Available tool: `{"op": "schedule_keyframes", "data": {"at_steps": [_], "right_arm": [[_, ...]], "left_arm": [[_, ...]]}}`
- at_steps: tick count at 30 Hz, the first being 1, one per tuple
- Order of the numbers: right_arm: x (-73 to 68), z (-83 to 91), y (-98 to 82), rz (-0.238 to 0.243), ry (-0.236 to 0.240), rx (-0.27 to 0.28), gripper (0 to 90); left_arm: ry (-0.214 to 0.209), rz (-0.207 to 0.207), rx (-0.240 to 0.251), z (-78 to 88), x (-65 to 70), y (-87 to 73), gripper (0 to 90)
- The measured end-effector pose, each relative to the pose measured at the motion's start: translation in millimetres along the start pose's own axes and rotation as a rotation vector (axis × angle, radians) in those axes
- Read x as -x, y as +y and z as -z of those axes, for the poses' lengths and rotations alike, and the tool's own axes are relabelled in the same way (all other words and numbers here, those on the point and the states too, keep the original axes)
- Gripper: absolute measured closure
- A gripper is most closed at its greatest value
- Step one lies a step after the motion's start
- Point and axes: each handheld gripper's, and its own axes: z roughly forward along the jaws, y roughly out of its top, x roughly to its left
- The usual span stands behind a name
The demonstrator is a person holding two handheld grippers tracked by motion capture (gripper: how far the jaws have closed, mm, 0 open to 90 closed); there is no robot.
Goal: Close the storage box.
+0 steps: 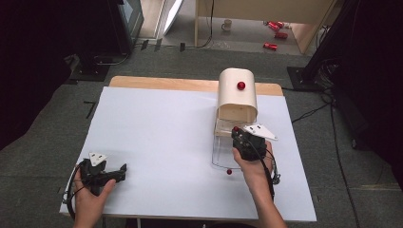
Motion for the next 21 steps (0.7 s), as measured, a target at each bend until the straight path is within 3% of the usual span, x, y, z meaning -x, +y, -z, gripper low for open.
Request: {"op": "schedule_keyframes", "data": {"at_steps": [21], "right_arm": [[5.0, -12.0, 6.6, -0.004, -0.011, 0.004, 75.9]], "left_arm": [[0.001, 0.002, 0.002, -0.1, 0.1, 0.0, 1.2]]}}
